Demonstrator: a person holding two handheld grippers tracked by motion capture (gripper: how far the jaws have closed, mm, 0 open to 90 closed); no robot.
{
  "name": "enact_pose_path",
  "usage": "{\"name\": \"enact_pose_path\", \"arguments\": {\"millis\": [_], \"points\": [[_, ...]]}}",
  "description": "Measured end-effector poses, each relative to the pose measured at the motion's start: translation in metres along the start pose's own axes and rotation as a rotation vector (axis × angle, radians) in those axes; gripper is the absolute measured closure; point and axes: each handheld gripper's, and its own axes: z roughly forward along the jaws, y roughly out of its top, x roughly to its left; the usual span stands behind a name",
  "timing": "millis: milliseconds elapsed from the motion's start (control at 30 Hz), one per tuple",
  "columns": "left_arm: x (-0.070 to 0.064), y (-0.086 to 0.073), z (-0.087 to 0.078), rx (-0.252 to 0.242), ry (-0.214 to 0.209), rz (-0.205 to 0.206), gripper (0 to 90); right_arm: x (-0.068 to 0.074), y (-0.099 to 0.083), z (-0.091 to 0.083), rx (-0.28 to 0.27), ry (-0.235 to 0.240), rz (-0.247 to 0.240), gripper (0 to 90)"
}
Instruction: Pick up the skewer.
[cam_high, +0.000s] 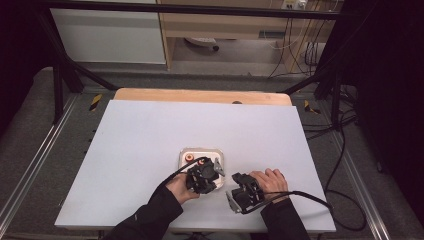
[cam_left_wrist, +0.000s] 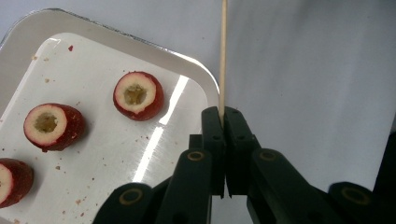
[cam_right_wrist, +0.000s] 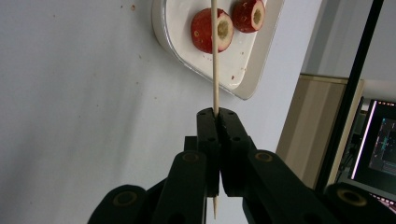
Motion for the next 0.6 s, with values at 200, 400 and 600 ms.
{"name": "enact_pose_path", "arguments": {"millis": [200, 400, 600], "points": [[0.004, -0.01, -0.007, -0.014, 0.018, -0.012, 88.6, -0.005, -0.004, -0.002, -0.045, -0.039, 0.2, 72.9], [0.012, -0.03, -0.019, -0.049, 0.054, -0.044, 88.5, -0.014, -0.025, -0.008, -0.129, -0.009, 0.575, 48.4], [0.018, -0.058, -0.032, -0.129, 0.104, -0.113, 88.3, -0.01, -0.053, -0.004, -0.187, 0.102, 0.966, 25.3]]}}
